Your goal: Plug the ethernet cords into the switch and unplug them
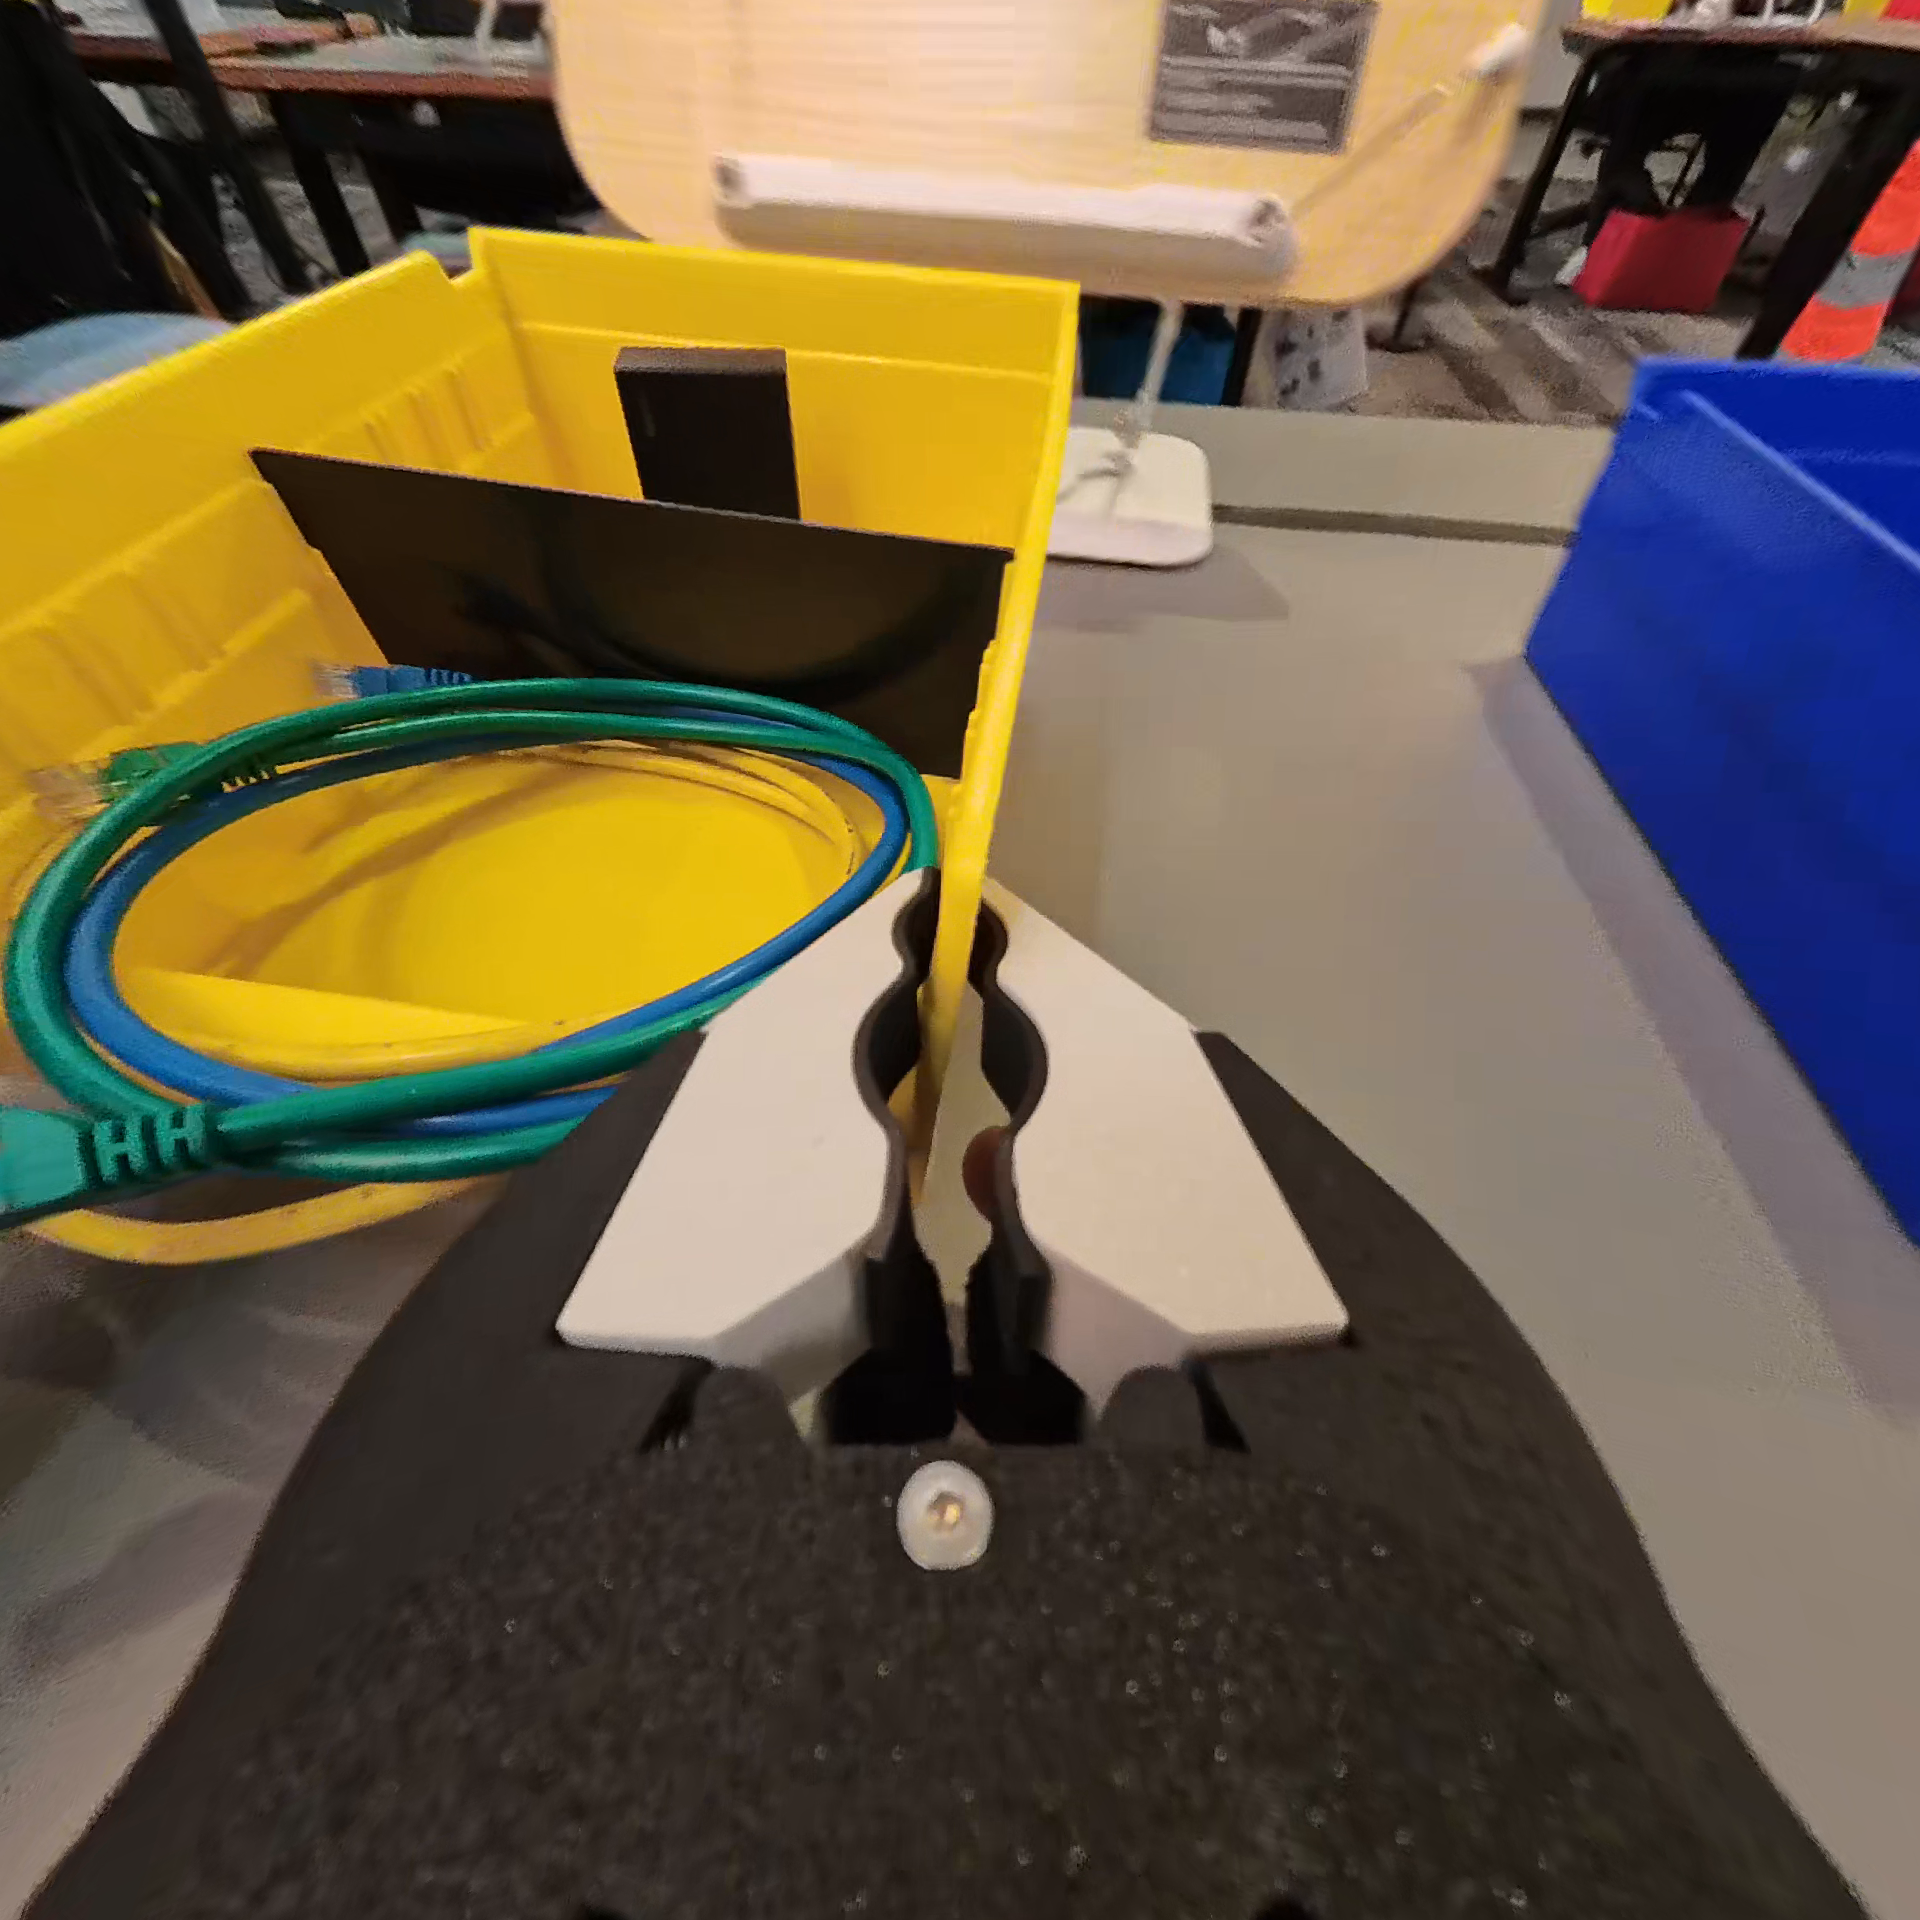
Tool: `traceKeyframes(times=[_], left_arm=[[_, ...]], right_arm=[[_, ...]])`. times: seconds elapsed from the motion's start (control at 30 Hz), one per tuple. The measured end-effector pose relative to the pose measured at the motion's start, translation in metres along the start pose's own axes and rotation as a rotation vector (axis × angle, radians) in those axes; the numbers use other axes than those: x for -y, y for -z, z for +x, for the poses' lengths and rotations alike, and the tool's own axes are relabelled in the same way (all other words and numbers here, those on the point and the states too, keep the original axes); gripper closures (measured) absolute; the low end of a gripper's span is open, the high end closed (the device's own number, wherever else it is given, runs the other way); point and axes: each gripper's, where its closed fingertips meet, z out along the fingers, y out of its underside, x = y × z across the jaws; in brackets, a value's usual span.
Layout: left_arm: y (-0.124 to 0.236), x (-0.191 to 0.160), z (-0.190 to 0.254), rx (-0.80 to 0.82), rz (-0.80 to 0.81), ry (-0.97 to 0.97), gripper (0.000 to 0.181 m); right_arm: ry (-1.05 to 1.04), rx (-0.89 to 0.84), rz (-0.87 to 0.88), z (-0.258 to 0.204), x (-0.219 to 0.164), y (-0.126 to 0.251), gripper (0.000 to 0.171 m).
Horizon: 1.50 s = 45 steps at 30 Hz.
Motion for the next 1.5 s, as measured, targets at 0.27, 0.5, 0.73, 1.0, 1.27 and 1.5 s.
traceKeyframes(times=[0.27, 0.5, 0.73, 1.0, 1.27, 1.5], left_arm=[[0.014, -0.028, -0.141, 0.064, -0.009, 0.086, 0.179], [0.017, -0.059, -0.18, 0.059, -0.052, 0.165, 0.178], [0.018, -0.059, -0.18, 0.109, -0.072, 0.194, 0.178], [0.04, -0.026, -0.191, 0.27, 0.105, 0.138, 0.169], [0.057, 0.003, -0.131, 0.167, 0.153, 0.194, 0.159], [0.063, -0.031, -0.031, 0.016, -0.055, 0.283, 0.167]], right_arm=[[0.062, 0.054, -0.011, -0.143, 0.007, -0.031, 0.167], [0.071, 0.1, -0.013, -0.188, -0.001, -0.043, 0.166], [-0.022, 0.333, -0.067, -0.192, -0.003, -0.029, 0.159], [-0.027, 0.675, -0.121, -0.098, -0.023, 0.041, 0.144], [-0.243, 0.444, -0.096, 0.106, -0.039, 0.081, 0.128], [-0.284, 0.067, 0.095, 0.273, -0.023, 0.109, 0.127]])
